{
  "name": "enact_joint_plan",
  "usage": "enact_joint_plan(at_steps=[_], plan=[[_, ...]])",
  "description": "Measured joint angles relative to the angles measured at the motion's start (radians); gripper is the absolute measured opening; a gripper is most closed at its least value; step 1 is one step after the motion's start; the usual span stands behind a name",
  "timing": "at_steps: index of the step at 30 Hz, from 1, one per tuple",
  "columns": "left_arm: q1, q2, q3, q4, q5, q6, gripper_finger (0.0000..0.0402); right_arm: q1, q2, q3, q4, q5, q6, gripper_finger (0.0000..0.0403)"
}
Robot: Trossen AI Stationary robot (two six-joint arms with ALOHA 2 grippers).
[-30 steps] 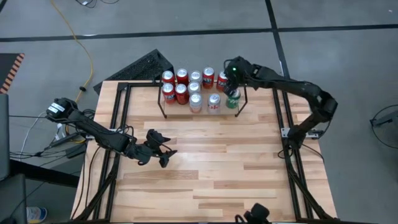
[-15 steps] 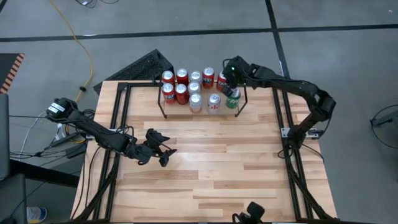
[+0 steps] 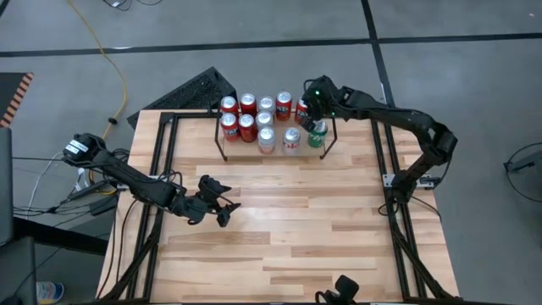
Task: Place canned beverage on shelf
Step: Adjust the red soda can on the shelf, then return to Home Position
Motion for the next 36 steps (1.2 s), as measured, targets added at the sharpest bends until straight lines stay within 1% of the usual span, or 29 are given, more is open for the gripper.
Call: enact_joint_plan(at_steps=[6, 15, 17, 28, 32, 36], plan=[[0.0, 0.0, 0.0, -0.001, 0.0, 0.0, 0.0334, 0.0, 0.0, 0.0, -0.018, -0.001, 0.007, 0.0067], [0.0, 0.0, 0.0, -0.007, 0.001, 0.0, 0.0334, -0.003, 0.056, 0.0, -0.023, 0.0, 0.0, 0.0067], [0.0, 0.0, 0.0, -0.012, 0.002, 0.0, 0.0334, -0.002, 0.067, 0.0, 0.002, 0.0, -0.008, 0.0067], [0.0, 0.0, 0.0, -0.012, 0.001, -0.002, 0.0334, 0.009, 0.065, 0.003, -0.005, 0.0, 0.005, 0.0067], [0.0, 0.0, 0.0, -0.015, 0.001, -0.007, 0.0334, 0.043, 0.057, 0.066, -0.12, -0.003, 0.0, 0.0067], [0.0, 0.0, 0.0, -0.015, 0.001, -0.011, 0.0334, 0.091, 0.053, 0.177, -0.32, 0.0, 0.006, 0.0067]])
